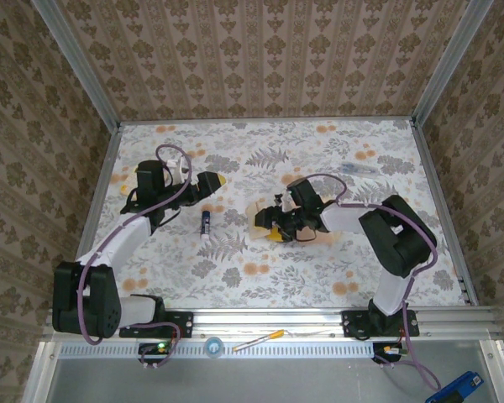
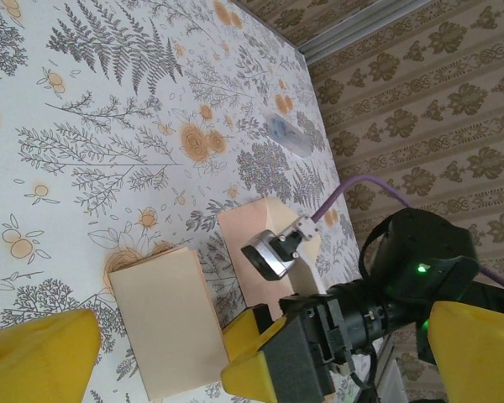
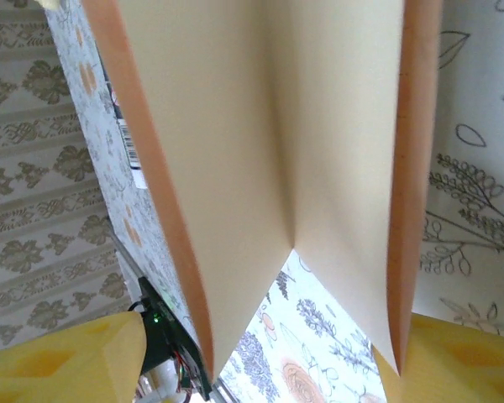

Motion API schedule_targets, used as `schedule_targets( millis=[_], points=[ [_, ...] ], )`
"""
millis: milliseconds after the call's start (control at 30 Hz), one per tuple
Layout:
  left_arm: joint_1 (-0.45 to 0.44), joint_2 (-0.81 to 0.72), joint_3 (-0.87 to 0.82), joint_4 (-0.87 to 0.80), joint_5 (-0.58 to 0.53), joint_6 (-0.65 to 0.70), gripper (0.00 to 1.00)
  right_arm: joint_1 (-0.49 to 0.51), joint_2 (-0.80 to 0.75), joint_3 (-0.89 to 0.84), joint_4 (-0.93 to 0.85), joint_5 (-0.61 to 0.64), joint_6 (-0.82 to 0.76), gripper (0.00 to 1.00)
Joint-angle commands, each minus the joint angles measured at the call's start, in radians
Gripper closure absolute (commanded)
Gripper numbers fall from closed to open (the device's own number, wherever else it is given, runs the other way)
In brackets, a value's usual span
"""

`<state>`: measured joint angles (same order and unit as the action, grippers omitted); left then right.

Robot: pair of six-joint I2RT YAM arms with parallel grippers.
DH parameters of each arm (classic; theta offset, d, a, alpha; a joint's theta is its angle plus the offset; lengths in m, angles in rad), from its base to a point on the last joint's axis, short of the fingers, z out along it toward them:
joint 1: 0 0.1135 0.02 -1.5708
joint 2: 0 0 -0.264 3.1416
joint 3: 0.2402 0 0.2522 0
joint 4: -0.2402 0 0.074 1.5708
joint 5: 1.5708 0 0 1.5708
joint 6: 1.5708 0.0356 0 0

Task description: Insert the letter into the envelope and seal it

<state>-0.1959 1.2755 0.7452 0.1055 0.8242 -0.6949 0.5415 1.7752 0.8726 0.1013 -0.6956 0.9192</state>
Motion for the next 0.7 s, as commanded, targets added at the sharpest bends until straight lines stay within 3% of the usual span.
schedule_targets(
  millis=[0,433,667],
  points=[
    [-0.006,0.005,0.01,0.013,-0.005,0.006,0.0,0.012,-0.061,0.046,-0.174,0.092,-0.034,0.24],
    [-0.01,-0.002,0.118,-0.239,-0.075,0.185,0.0,-0.007,-0.262,0.137,-0.532,0.369,-0.153,0.21],
    [-0.029,-0.005,0.176,-0.293,-0.081,0.217,0.0,-0.157,-0.361,0.174,-0.711,0.453,-0.263,0.22]
  ],
)
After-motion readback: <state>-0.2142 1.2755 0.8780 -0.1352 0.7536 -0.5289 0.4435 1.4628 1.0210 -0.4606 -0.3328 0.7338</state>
